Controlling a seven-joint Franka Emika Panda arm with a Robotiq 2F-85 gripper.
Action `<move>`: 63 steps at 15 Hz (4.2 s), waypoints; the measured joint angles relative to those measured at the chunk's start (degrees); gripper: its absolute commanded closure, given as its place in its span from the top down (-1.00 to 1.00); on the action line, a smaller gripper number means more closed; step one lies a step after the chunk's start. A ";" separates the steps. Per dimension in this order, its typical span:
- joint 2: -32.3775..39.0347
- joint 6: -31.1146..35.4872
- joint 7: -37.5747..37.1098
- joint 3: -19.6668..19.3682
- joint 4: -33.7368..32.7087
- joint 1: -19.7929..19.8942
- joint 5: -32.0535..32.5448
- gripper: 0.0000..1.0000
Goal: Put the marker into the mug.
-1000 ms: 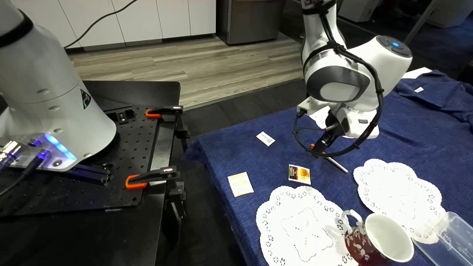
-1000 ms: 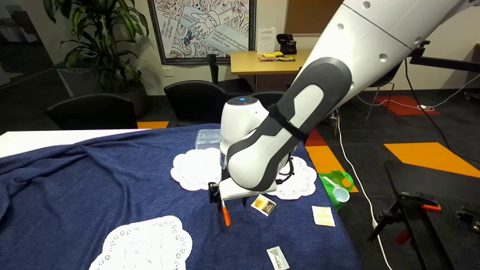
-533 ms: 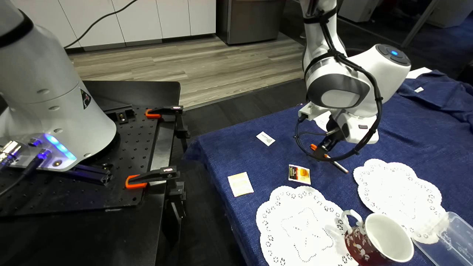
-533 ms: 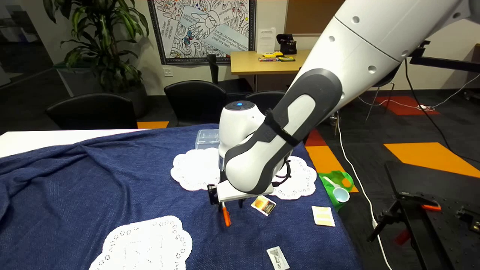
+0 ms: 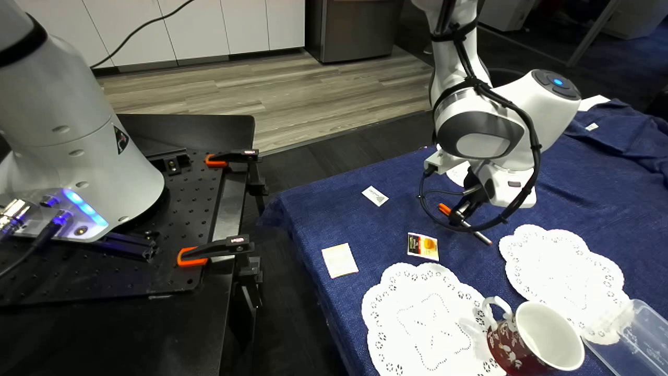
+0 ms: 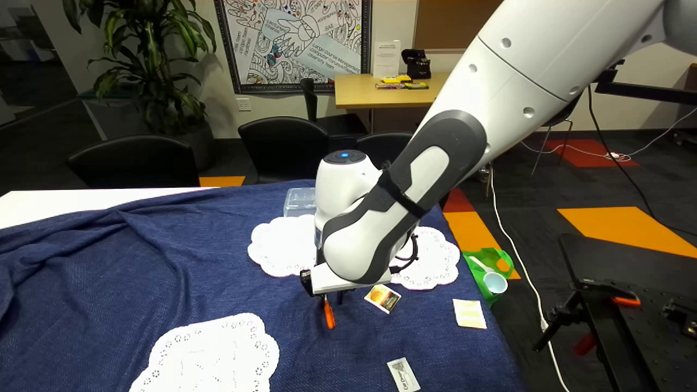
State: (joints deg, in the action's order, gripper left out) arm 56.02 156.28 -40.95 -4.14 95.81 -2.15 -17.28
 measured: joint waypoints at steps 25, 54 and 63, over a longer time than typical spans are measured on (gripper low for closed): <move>-7.96 -3.88 -10.01 -11.88 3.23 -8.70 6.13 -0.93; -11.26 -6.29 -43.65 -28.18 3.01 -17.43 33.62 -0.93; -2.98 -13.29 -76.67 -38.30 -1.02 -26.06 43.40 -0.93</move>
State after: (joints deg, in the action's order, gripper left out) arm 53.04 142.99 -117.61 -42.44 94.80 -28.21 26.12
